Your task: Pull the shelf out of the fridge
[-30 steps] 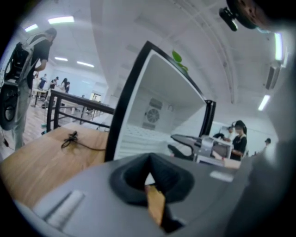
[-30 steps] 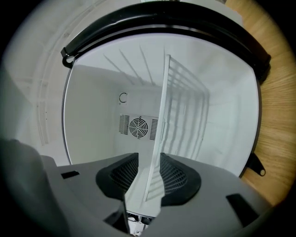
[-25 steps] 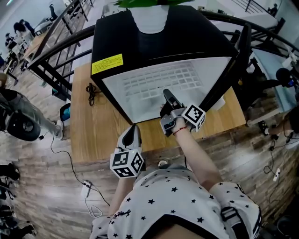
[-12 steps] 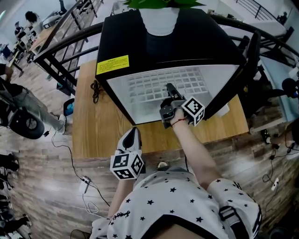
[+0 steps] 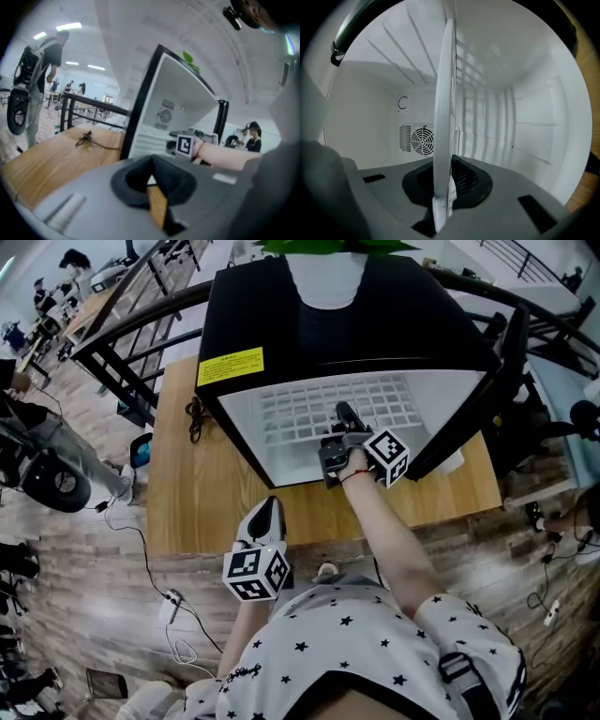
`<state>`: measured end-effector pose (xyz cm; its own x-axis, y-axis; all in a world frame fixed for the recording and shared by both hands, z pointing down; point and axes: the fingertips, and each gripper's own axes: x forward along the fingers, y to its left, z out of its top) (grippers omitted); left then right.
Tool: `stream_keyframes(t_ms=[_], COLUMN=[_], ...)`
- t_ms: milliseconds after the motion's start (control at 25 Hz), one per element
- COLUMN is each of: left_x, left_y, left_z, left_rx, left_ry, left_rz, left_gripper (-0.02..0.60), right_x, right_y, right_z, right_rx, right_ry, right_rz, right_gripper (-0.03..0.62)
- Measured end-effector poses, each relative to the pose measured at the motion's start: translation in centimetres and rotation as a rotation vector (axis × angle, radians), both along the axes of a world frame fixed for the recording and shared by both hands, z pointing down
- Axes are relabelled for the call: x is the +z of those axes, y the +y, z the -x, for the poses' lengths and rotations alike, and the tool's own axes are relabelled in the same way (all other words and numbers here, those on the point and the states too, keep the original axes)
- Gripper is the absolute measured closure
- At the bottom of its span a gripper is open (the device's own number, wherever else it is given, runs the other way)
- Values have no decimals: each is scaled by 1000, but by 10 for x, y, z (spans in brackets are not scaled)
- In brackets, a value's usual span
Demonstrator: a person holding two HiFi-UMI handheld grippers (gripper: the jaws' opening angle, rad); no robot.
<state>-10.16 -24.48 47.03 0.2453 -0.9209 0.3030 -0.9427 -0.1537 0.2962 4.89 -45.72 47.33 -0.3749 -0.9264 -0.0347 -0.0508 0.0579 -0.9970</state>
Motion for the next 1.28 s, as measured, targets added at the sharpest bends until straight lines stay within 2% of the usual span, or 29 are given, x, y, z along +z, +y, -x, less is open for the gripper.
stream_keyframes(t_ms=[480,1280], left_x=[2,-8], left_y=[20,52], left_z=[10,5], left_rx=[-48,-54], left_ry=[13,31], left_rz=[1,7], left_gripper=[574,574], right_x=[1,0], right_y=[0,24], right_z=[-1,-4], right_rx=[30,23], right_ry=[-19,-33], right_rz=[18,53], right_gripper=[556,556])
